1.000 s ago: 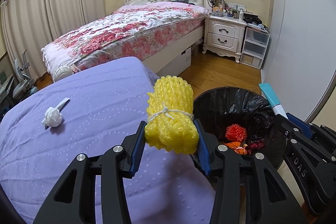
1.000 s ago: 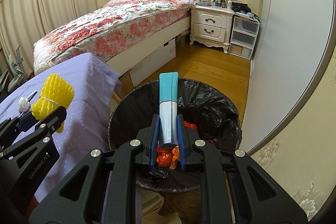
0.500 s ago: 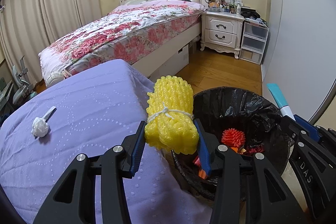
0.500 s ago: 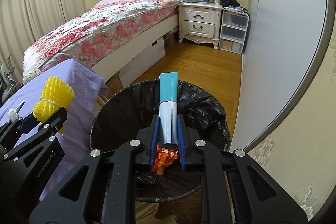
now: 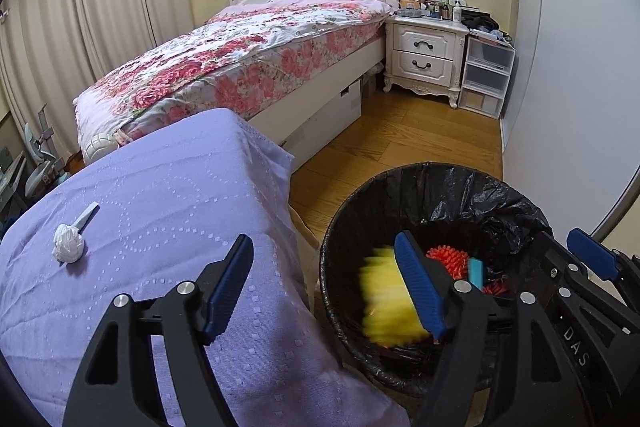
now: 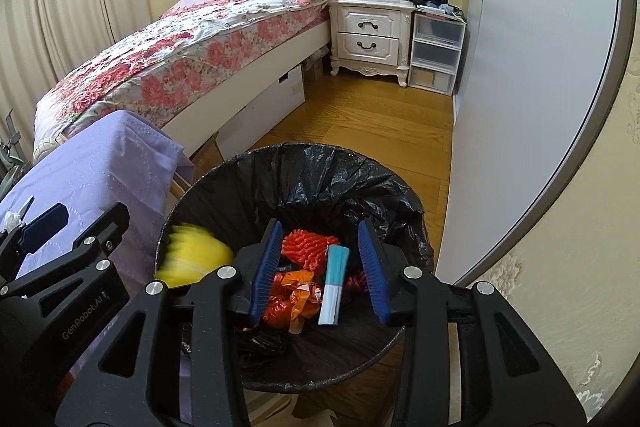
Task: Collect trash
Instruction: 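Open both grippers over the bin to drop the tube and yellow bundle, then move both open grippers back over the bed toward the tissue ball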
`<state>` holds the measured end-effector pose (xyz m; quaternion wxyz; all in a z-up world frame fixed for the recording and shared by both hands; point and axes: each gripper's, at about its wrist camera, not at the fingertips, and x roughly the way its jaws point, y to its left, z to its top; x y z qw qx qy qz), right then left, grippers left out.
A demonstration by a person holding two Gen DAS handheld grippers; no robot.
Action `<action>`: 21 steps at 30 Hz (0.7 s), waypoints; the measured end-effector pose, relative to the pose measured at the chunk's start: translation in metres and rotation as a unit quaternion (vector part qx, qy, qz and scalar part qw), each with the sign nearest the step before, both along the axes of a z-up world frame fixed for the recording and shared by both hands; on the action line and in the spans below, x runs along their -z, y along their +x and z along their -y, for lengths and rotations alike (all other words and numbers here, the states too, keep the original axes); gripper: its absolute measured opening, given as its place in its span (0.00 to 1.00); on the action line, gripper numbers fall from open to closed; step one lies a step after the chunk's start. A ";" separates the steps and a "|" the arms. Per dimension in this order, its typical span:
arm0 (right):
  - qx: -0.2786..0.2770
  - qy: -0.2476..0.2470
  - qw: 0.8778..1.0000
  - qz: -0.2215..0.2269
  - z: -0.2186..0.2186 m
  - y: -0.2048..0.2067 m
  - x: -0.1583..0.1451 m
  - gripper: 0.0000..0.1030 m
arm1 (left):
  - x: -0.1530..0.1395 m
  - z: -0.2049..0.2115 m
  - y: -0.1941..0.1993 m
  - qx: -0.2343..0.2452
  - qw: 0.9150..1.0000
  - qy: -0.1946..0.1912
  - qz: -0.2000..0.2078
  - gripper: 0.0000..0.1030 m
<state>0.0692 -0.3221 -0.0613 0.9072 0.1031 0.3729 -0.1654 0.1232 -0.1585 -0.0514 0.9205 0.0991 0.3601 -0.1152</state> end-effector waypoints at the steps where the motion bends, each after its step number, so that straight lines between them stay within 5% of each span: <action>1: 0.001 -0.001 1.000 0.001 0.000 -0.001 0.000 0.39 | 0.000 0.000 0.000 -0.001 1.000 0.000 0.000 0.71; 12: 0.003 0.000 1.000 0.014 -0.003 -0.009 -0.007 0.53 | -0.009 -0.020 -0.005 -0.018 1.000 0.001 0.007 0.72; 21: -0.046 0.010 0.999 0.009 -0.042 -0.008 -0.006 0.58 | -0.009 -0.079 -0.018 -0.063 0.998 0.009 0.003 0.73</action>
